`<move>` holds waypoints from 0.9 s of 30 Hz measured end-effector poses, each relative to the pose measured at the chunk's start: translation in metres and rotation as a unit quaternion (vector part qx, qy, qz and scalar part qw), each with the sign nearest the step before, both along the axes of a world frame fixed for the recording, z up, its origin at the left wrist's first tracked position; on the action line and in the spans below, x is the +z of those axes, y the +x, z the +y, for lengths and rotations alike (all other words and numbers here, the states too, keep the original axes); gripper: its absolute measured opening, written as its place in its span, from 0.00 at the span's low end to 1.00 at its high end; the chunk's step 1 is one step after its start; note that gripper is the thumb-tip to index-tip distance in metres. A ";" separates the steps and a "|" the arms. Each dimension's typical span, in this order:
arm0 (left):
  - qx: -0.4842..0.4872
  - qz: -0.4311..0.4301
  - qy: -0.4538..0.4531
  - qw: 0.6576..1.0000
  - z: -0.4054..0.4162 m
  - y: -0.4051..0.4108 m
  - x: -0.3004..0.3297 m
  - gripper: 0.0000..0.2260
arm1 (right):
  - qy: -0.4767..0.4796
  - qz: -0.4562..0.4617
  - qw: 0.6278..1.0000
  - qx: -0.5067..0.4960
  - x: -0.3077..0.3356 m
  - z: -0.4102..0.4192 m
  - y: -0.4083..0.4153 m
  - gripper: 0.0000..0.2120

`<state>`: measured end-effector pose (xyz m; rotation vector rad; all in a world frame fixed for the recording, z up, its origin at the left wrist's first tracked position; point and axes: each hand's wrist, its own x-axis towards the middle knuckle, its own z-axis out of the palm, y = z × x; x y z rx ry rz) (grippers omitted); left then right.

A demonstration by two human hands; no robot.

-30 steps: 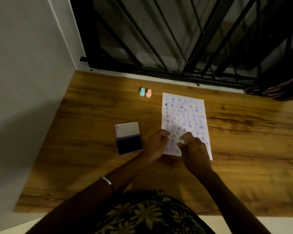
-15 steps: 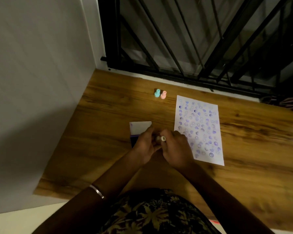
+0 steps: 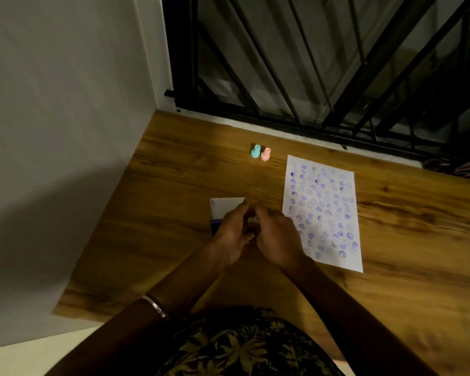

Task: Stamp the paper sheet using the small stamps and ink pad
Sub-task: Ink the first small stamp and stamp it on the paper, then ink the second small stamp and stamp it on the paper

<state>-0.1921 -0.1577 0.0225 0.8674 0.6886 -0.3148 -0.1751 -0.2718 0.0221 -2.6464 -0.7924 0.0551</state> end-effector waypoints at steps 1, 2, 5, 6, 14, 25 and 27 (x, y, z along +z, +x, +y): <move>-0.003 -0.003 0.010 1.000 0.001 0.003 0.001 0.13 | 0.000 0.000 1.000 0.003 0.000 0.000 0.004 0.16; -0.010 -0.004 0.023 1.000 0.002 0.007 0.002 0.12 | 0.002 -0.001 1.000 0.006 0.000 -0.001 0.008 0.17; -0.019 -0.010 0.047 0.999 0.003 0.017 0.007 0.10 | 0.025 0.014 0.999 0.017 0.002 -0.002 0.021 0.17; -0.019 -0.013 0.052 0.998 0.003 0.021 0.008 0.10 | 0.036 0.017 0.999 0.023 0.002 -0.003 0.026 0.17; -0.027 -0.048 0.188 0.981 0.012 0.052 0.006 0.15 | 0.007 0.002 0.999 -0.044 -0.005 -0.009 0.098 0.10; -0.017 -0.117 0.253 0.960 0.015 0.068 -0.019 0.10 | -0.019 0.007 0.994 -0.109 -0.019 -0.002 0.192 0.11; -0.019 -0.116 0.258 0.959 0.014 0.075 -0.019 0.09 | -0.027 0.005 0.994 -0.106 -0.023 0.001 0.200 0.11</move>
